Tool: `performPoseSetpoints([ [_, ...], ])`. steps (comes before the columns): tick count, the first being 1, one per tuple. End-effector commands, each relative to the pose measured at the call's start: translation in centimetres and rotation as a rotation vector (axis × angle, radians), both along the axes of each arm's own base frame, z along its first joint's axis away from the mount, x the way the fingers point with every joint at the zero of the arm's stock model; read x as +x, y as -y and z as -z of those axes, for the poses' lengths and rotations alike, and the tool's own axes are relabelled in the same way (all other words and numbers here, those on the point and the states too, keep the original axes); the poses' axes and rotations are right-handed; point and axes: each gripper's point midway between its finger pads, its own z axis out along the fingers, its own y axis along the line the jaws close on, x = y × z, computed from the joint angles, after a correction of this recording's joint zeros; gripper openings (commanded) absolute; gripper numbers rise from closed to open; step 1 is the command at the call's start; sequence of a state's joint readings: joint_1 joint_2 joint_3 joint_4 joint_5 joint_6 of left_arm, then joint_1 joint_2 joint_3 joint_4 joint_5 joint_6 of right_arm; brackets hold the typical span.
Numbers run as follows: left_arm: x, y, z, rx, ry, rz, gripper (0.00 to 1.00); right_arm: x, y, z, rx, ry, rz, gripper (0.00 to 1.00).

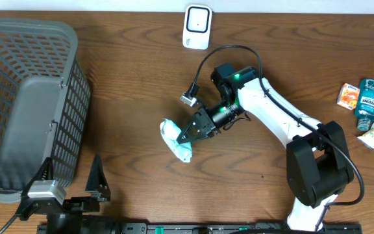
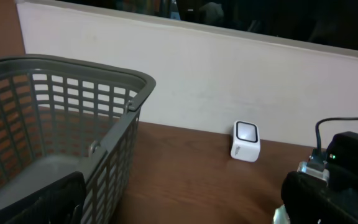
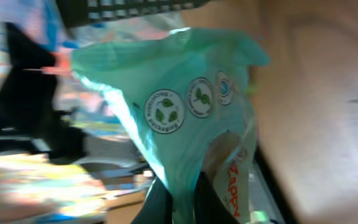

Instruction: Scan the item barcode

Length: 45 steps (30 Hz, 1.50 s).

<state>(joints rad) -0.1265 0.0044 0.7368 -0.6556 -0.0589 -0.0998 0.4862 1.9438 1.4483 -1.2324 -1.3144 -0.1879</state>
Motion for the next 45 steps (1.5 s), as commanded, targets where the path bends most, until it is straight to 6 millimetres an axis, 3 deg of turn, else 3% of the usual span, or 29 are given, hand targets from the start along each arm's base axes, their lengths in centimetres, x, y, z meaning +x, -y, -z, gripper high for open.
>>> performPoseSetpoints([
  [1,0.0,0.0,0.0,0.016,0.002,-0.001,0.98,-0.1,-0.5,-3.5,0.168,-0.013,0.013,0.01],
  [8,0.0,0.0,0.0,0.016,0.002,-0.001,0.98,-0.8,0.0,-2.2,0.336,0.432,-0.117,0.01],
  [14,0.0,0.0,0.0,0.016,0.002,-0.001,0.98,-4.8,1.9,-2.9,0.591,0.809,-0.326,0.01],
  [20,0.0,0.0,0.0,0.016,0.002,-0.001,0.98,-4.8,1.8,-3.1,0.647,0.866,-0.318,0.01],
  [22,0.0,0.0,0.0,0.016,0.002,-0.001,0.98,-5.1,2.2,-2.4,0.617,0.864,-0.367,0.03],
  [24,0.0,0.0,0.0,0.016,0.002,-0.001,0.98,-5.3,2.6,-1.5,0.554,0.818,-0.401,0.17],
  [27,0.0,0.0,0.0,0.016,0.002,-0.001,0.98,-6.1,2.8,-0.7,0.443,0.703,-0.434,0.64],
  [29,0.0,0.0,0.0,0.016,0.002,-0.001,0.98,-6.9,3.2,0.2,0.376,0.658,-0.490,0.74],
  [31,0.0,0.0,0.0,0.016,0.002,-0.001,0.98,-7.7,3.3,0.8,0.310,0.610,-0.534,0.95],
  [34,0.0,0.0,0.0,0.016,0.002,-0.001,0.98,-8.6,3.0,1.6,0.241,0.566,-0.576,0.99],
  [36,0.0,0.0,0.0,0.016,0.002,-0.001,0.98,-9.2,2.6,3.2,0.139,0.560,-0.634,0.99],
  [41,0.0,0.0,0.0,0.016,0.002,-0.001,0.98,-8.7,2.6,10.1,-0.254,0.658,-0.739,0.99],
  [45,0.0,0.0,0.0,0.016,0.002,-0.001,0.98,-10.8,3.2,12.3,-0.297,0.651,-0.805,0.99],
])
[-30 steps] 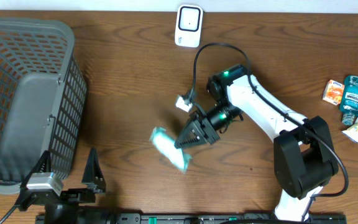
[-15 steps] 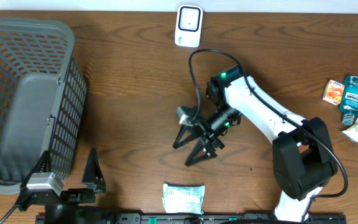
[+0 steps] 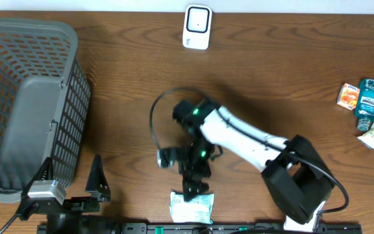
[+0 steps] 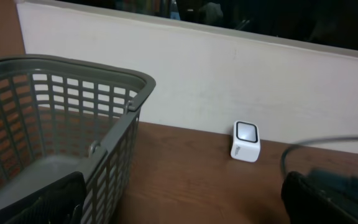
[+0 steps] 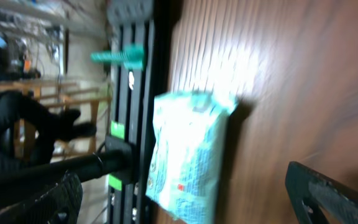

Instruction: Scan the item barcode

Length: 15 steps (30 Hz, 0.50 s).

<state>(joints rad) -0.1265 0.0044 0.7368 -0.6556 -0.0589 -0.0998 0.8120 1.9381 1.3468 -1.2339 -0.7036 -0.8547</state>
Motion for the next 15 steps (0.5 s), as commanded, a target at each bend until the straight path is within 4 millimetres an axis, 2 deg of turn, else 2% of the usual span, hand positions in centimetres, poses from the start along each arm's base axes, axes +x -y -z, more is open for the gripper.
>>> performPoseSetpoints([
  [1,0.0,0.0,0.0,0.016,0.002,-0.001,0.98,-1.4,2.2,2.3,-0.188,0.022,0.033,0.99],
  [7,0.0,0.0,0.0,0.016,0.002,-0.001,0.98,-2.5,3.1,4.7,-0.248,-0.005,0.105,0.99],
  [13,0.0,0.0,0.0,0.016,0.002,-0.001,0.98,-3.7,3.7,6.3,-0.275,-0.037,0.132,0.99],
  [15,0.0,0.0,0.0,0.016,0.002,-0.001,0.98,-4.4,3.8,6.8,-0.288,-0.057,0.140,0.92],
])
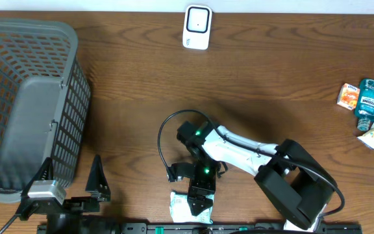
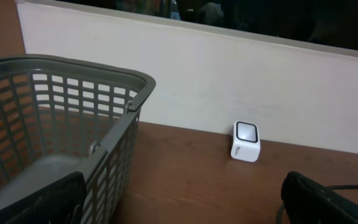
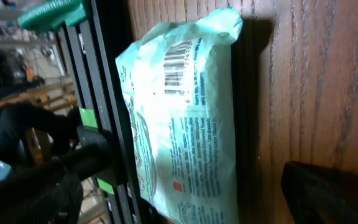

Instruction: Scan the item barcode

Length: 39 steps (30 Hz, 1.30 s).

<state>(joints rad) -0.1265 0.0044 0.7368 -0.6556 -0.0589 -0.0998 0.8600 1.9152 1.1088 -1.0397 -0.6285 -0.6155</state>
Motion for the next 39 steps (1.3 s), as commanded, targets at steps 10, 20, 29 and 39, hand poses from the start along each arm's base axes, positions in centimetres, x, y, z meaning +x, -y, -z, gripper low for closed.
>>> performPoseSetpoints([
  [10,0.0,0.0,0.0,0.016,0.002,-0.001,0.98,-5.3,0.7,2.3,-0.174,-0.120,0.034,0.21],
  [20,0.0,0.0,0.0,0.016,0.002,-0.001,0.98,-4.8,-2.0,0.6,-0.140,-0.191,0.144,0.01],
  [29,0.0,0.0,0.0,0.016,-0.001,-0.001,0.98,5.0,-2.5,0.4,-0.164,0.151,0.248,0.01],
  [39,0.0,0.0,0.0,0.017,-0.001,-0.001,0.98,15.9,2.4,1.3,-0.465,0.811,0.392,0.01],
])
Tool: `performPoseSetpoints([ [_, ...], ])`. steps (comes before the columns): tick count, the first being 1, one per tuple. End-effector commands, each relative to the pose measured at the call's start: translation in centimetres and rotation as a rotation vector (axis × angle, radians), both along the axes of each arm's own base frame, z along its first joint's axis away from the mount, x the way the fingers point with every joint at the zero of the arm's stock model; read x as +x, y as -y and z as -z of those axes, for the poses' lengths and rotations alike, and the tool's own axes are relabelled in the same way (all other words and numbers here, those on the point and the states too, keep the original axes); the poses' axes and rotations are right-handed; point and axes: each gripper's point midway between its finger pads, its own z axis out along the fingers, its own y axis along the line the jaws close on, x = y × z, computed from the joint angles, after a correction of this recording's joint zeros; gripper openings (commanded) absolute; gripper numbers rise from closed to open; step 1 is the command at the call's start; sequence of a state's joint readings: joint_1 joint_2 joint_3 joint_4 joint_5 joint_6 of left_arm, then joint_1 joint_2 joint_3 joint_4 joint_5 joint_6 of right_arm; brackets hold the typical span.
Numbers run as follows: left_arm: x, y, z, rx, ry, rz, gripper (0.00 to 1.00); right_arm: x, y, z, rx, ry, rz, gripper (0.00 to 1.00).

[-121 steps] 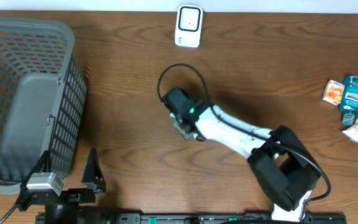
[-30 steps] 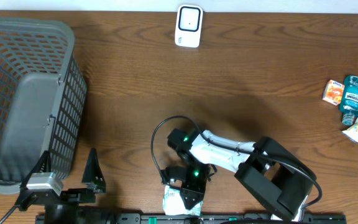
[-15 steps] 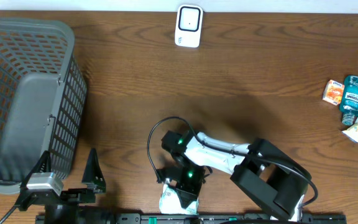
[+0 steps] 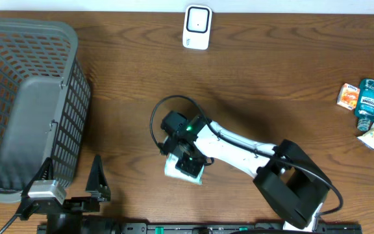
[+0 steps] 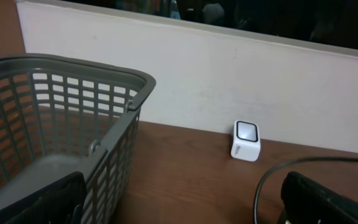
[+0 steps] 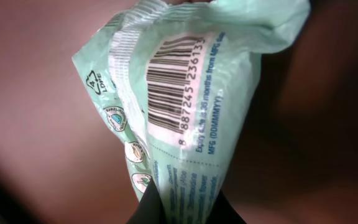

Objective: Scan the item barcode
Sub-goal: 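Lift the wipes pack and turn its barcode upward with the right gripper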

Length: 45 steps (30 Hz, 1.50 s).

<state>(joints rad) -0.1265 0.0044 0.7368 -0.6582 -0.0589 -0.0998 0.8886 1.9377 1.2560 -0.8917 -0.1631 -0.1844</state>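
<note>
A pale green packet (image 6: 185, 93) fills the right wrist view, its barcode (image 6: 173, 87) turned to that camera. My right gripper (image 6: 182, 200) is shut on its lower end. In the overhead view the right gripper (image 4: 188, 166) hangs over the front middle of the table, mostly covering the packet (image 4: 173, 170). The white scanner (image 4: 197, 26) stands at the back edge, far from the packet, and shows in the left wrist view as the scanner (image 5: 246, 141). My left gripper (image 4: 70, 174) rests open at the front left corner with nothing in it.
A grey mesh basket (image 4: 24, 97) takes up the left side of the table. At the right edge lie a mouthwash bottle (image 4: 370, 96), a small orange pack (image 4: 349, 95) and a snack bag. The right wrist's black cable (image 4: 158, 117) loops beside the arm.
The packet lay flat at the table's front edge with my right gripper open over it. Now the right gripper is shut on it and holds it farther from the edge.
My right gripper first held the packet at mid-table. Then the packet lay at the front edge with the gripper open near it, then right over it with the barcode side up. Now the gripper grips it again, barcode toward the wrist camera. The left arm stayed still.
</note>
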Motion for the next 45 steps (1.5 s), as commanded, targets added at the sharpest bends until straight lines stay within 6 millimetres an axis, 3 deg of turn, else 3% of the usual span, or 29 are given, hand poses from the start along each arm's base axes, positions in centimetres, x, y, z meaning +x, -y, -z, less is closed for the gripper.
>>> performPoseSetpoints([
  [1,0.0,0.0,0.0,0.016,0.002,-0.001,0.98,6.8,4.6,-0.2,-0.269,0.379,0.129,0.01],
  [4,0.0,0.0,0.0,0.016,0.002,-0.001,0.98,10.4,7.5,-3.0,-0.400,0.639,0.295,0.01],
  [7,0.0,0.0,0.0,0.016,0.002,-0.001,0.98,12.2,8.8,-5.5,-0.451,0.806,0.372,0.01],
  [14,0.0,0.0,0.0,0.016,0.002,-0.001,0.98,13.6,8.7,-6.1,-0.412,0.935,0.534,0.01],
  [17,0.0,0.0,0.0,0.016,0.002,-0.001,0.98,13.1,7.9,-5.7,-0.398,0.918,0.514,0.03],
  [20,0.0,0.0,0.0,0.016,0.002,-0.001,0.98,11.4,6.2,-4.2,-0.340,0.812,0.486,0.10],
  [25,0.0,0.0,0.0,0.016,0.002,-0.001,0.98,8.6,2.9,-3.0,-0.257,0.719,0.417,0.12],
  [26,0.0,0.0,0.0,0.016,0.002,-0.001,0.98,8.2,2.4,-3.0,-0.253,0.721,0.398,0.11],
  [27,0.0,0.0,0.0,0.016,0.002,-0.001,0.98,8.0,2.2,-3.1,-0.254,0.736,0.385,0.04],
  [32,0.0,0.0,0.0,0.016,0.002,-0.001,0.98,9.2,2.9,-5.2,-0.326,0.979,0.386,0.01],
  [35,0.0,0.0,0.0,0.016,0.002,-0.001,0.98,10.6,3.2,-5.0,-0.381,1.091,0.372,0.01],
  [38,0.0,0.0,0.0,0.016,0.002,-0.001,0.98,11.7,3.8,-3.1,-0.450,1.140,0.344,0.01],
  [42,0.0,0.0,0.0,0.016,0.002,-0.001,0.98,10.8,4.2,0.6,-0.531,1.110,0.261,0.03],
  [45,0.0,0.0,0.0,0.016,0.002,-0.001,0.98,9.9,3.1,0.6,-0.514,1.114,0.226,0.22],
])
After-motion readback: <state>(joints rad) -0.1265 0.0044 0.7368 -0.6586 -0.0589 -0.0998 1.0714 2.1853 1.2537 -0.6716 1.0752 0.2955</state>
